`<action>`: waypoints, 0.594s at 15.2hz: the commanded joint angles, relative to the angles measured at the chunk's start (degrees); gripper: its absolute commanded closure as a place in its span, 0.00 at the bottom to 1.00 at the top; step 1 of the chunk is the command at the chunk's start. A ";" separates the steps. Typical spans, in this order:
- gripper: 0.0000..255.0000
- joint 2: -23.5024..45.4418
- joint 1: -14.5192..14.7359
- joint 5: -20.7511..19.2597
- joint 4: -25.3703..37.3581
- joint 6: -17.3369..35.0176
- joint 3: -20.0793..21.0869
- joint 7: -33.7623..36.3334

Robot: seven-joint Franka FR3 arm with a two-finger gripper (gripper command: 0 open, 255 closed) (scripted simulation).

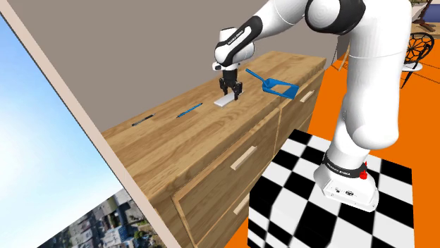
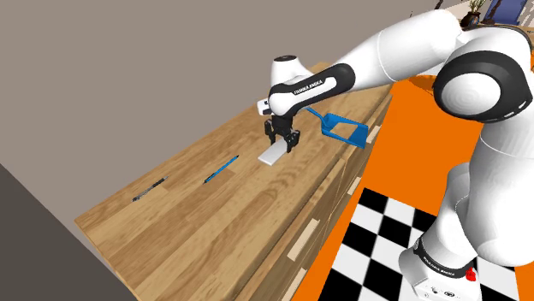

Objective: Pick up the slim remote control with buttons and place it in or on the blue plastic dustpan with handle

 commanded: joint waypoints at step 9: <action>1.00 -3.82 0.51 -2.35 3.43 -6.79 -0.61 1.54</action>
